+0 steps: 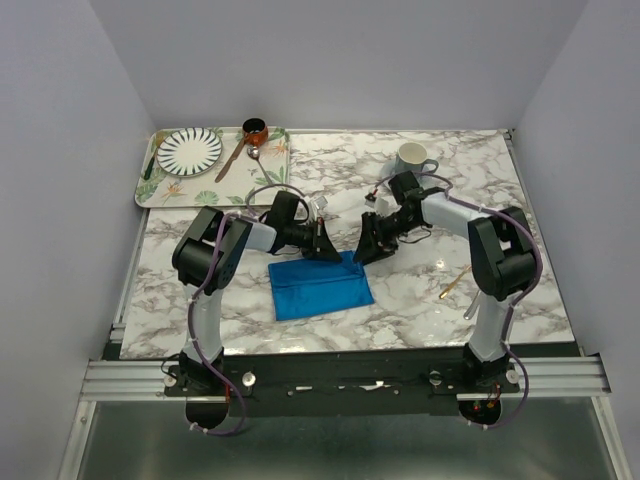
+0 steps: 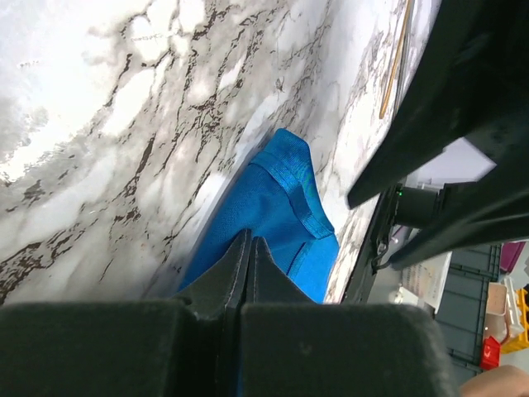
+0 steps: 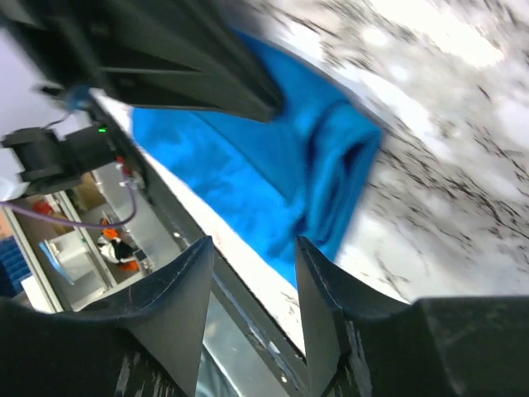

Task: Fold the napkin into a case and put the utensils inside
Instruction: Smooth out the 2/3-rectangle-folded napkin at the center of the board.

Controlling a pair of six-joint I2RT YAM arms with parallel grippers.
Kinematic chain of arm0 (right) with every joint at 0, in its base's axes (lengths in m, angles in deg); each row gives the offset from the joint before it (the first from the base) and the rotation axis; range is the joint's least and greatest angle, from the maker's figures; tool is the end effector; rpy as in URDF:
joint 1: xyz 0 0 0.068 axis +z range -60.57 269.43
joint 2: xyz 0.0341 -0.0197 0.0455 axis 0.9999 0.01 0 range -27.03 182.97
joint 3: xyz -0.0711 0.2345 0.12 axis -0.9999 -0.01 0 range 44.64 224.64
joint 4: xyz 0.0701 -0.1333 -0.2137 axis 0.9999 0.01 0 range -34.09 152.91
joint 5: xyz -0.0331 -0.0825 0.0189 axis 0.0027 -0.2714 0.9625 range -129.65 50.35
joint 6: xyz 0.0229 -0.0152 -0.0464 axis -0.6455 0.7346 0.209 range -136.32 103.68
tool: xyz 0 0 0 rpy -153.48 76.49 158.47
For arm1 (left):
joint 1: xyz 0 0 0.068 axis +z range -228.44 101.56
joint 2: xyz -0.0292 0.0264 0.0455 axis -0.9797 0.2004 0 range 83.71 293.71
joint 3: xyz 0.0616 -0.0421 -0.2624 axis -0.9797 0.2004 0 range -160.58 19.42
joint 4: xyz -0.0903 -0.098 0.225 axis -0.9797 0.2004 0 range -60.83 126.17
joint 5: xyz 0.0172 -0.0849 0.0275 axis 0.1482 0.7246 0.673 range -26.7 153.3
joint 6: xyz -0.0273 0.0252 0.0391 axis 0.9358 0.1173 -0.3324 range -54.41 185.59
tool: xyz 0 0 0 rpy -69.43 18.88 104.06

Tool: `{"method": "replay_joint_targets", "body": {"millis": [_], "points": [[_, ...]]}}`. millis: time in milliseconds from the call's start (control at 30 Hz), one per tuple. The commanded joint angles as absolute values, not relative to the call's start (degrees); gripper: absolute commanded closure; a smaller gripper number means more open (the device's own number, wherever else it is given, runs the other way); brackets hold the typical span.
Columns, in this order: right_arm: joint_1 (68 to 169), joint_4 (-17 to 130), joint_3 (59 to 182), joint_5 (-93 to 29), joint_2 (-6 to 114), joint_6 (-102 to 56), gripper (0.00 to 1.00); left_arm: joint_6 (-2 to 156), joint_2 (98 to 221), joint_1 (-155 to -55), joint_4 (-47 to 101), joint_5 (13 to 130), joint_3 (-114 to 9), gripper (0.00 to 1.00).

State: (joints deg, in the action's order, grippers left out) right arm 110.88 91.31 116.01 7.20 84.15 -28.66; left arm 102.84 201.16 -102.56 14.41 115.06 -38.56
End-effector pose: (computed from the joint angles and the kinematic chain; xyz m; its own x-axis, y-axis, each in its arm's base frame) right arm 0.3322 0.1585 0.1539 -0.9695 -0.2241 -0.0988 -0.2216 0.6308 0.7436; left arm 0.3410 -0.1832 0.0996 -0.9726 0.0252 -0.2312 0.2183 0.4420 -0.8701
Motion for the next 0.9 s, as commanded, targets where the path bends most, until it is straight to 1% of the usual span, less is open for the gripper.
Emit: {"method": "replay_joint_targets", "body": {"millis": [0, 133, 200, 333, 400, 533, 700, 867], "points": [[111.3, 90.9, 119.4, 14.5, 85.5, -29.6, 0.48, 97.7, 205.1, -102.3, 21.8, 109.6, -38.9, 1.0], [112.8, 87.2, 121.0, 18.7, 89.2, -34.4, 0.52, 96.1, 205.5, -102.3, 23.7, 109.1, -40.3, 1.0], [113.7, 85.7, 121.3, 19.0, 90.3, -35.3, 0.54, 95.6, 205.5, -102.3, 24.9, 108.8, -40.9, 1.0], [113.8, 85.5, 119.4, 17.6, 93.9, -33.9, 0.64, 93.5, 206.5, -102.3, 27.4, 108.4, -42.0, 1.0], [113.0, 85.4, 116.2, 16.8, 94.6, -33.1, 0.66, 91.4, 207.1, -102.3, 29.1, 108.2, -43.2, 1.0], [112.1, 84.7, 112.7, 15.8, 97.5, -32.1, 0.69, 88.1, 208.9, -102.3, 33.6, 108.9, -46.1, 1.0], [112.1, 80.6, 112.2, 15.9, 99.7, -35.7, 0.72, 81.2, 211.5, -102.3, 41.4, 110.6, -53.3, 1.0], [112.1, 78.9, 112.0, 17.9, 97.4, -39.8, 0.72, 73.2, 214.2, -102.3, 50.9, 110.3, -61.4, 1.0]]}}
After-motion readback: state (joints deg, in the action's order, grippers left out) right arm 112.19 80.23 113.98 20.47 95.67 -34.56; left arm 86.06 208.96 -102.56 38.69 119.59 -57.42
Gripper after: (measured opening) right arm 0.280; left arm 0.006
